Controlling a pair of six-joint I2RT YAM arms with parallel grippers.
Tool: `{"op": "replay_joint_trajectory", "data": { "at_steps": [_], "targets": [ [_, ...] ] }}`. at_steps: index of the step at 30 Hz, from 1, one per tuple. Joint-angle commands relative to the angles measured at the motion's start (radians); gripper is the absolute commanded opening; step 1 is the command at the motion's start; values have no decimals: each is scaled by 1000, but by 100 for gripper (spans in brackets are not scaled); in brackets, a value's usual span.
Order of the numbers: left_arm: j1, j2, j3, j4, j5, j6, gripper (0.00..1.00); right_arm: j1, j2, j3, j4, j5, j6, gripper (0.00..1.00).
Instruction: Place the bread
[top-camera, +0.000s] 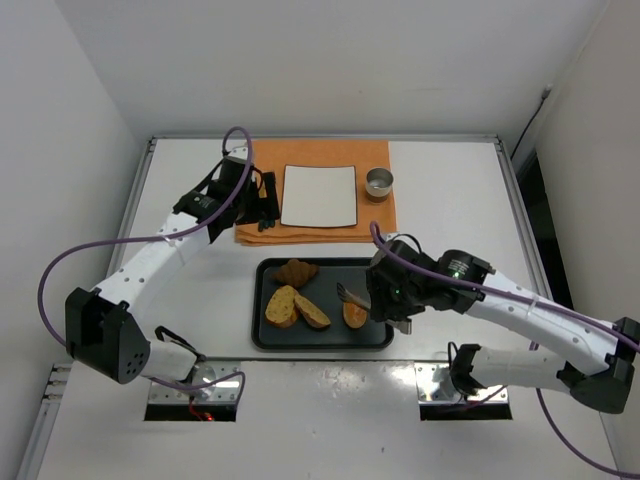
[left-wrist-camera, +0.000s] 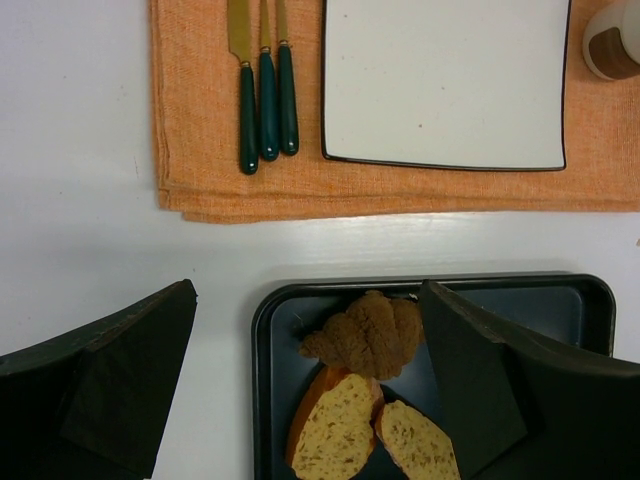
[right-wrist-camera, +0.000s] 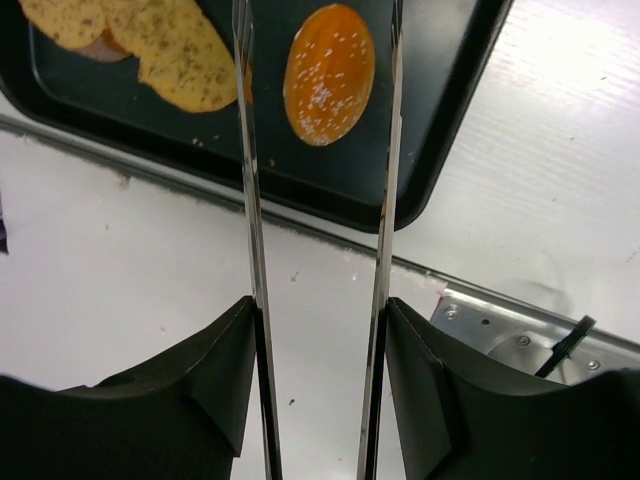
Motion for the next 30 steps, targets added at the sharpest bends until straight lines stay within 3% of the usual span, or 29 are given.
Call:
{"op": "replay_joint_trajectory", "data": {
  "at_steps": [1,18,23,26,30],
  "targets": [
    [10,-11,12,15,-8,-8,100,43,3,5,13,2,71,52],
    [10,-11,-7,15,-8,2,100,178,86,-37,-48,32,175,55],
    [10,-11,-7,15,-8,2,100,201,117,0,-22,61,166,43],
    [10,-20,-7,15,-8,2,100,211,137,67,-48,135,166,28],
    [10,-29,-7,15,-8,2,100,211,155,165,-48,277,148,27]
  ]
}}
